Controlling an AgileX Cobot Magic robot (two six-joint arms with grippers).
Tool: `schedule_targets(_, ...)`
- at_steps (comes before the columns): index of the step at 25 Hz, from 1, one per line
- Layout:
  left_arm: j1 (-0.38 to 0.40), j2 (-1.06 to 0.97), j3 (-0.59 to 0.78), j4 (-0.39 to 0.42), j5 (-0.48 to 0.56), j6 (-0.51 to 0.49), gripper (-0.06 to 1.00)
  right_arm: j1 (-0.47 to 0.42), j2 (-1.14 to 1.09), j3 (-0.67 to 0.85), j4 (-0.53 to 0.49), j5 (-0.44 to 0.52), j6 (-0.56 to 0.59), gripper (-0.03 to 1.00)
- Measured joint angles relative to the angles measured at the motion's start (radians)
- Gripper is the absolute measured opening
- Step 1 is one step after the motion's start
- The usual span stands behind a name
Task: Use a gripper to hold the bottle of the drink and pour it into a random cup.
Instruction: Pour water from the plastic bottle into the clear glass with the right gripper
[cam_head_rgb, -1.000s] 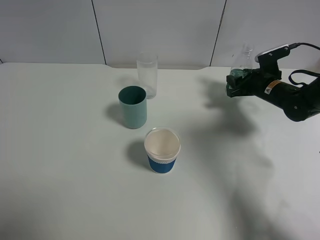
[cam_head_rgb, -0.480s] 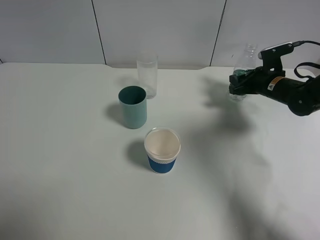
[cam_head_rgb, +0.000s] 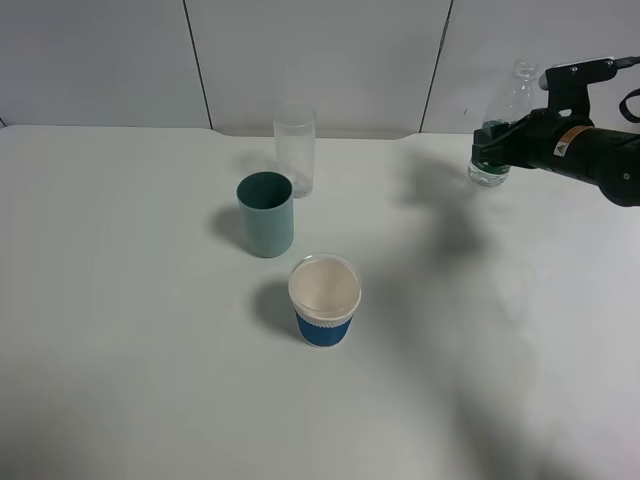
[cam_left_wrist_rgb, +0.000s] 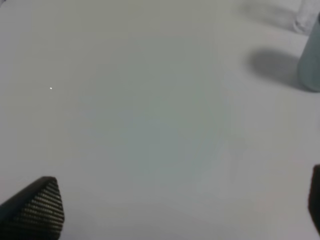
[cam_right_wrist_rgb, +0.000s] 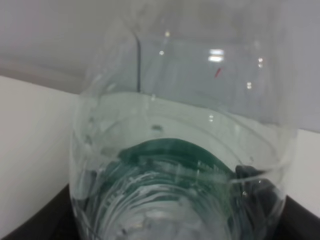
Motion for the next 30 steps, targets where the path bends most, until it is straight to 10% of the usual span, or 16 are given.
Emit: schedule_targets(30, 0.0, 0.0, 0.0, 0.0, 0.0, 0.0, 0.99, 0.327, -0.12, -0.237, -0.217, 0.532, 0.053, 0.56)
